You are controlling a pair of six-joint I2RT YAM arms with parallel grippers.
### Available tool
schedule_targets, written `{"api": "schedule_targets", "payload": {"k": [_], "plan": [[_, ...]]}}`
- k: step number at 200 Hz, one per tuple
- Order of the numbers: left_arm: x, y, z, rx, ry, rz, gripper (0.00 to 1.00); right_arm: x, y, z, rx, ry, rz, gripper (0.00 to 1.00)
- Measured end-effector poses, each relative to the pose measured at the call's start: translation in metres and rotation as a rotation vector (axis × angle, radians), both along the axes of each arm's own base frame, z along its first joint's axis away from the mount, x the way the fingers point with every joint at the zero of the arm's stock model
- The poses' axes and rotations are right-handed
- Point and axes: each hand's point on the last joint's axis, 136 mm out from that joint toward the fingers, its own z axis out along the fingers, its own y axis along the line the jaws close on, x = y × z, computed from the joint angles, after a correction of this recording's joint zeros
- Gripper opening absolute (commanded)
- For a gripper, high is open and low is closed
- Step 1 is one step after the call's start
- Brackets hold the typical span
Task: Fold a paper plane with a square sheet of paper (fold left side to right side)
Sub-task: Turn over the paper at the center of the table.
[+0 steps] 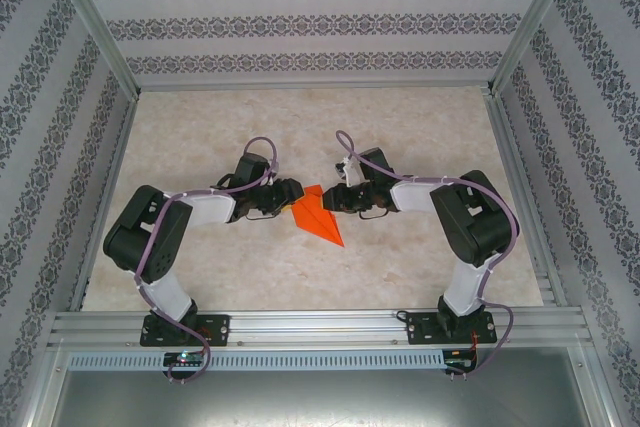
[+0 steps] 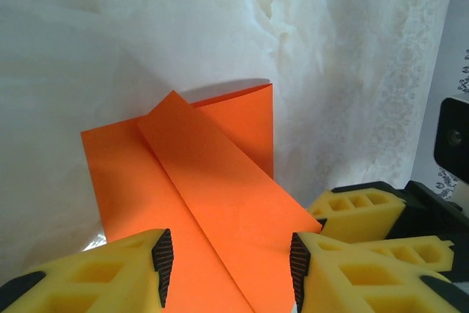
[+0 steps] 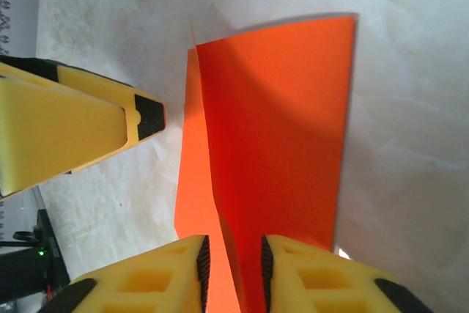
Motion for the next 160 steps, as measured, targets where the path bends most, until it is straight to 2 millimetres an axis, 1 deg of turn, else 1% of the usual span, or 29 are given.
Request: {"api": "schedule_targets", "payload": {"k": [11, 41, 54, 73, 94, 110, 136, 160], "plan": [[0.000, 0.000, -0.001, 0.001, 0.002, -0.001, 0.49, 0.000, 0.001, 0.001, 0.007, 0.000, 0.005, 0.00], [-0.001, -0.004, -0.001, -0.002, 0.002, -0.008, 0.50, 0.000, 0.000, 0.003, 0.022, 0.007, 0.000, 0.00], [0.000, -0.005, 0.001, -0.007, -0.005, -0.004, 0.50, 0.001, -0.004, 0.007, 0.033, 0.002, -0.011, 0.00], [0.002, -0.005, 0.014, -0.019, -0.037, 0.000, 0.51, 0.003, -0.011, 0.018, 0.068, -0.005, -0.029, 0.00], [0.004, -0.006, 0.033, -0.039, -0.081, 0.000, 0.51, 0.006, -0.011, 0.031, 0.110, -0.021, -0.029, 0.00], [0.006, -0.007, 0.039, -0.051, -0.100, 0.002, 0.51, 0.006, -0.009, 0.035, 0.133, -0.022, -0.023, 0.00], [0.008, -0.009, 0.040, -0.062, -0.105, 0.005, 0.51, 0.004, -0.007, 0.037, 0.151, -0.012, -0.020, 0.00], [0.007, -0.014, 0.029, -0.058, -0.085, -0.004, 0.52, 0.004, -0.007, 0.037, 0.155, -0.008, -0.022, 0.00]]}}
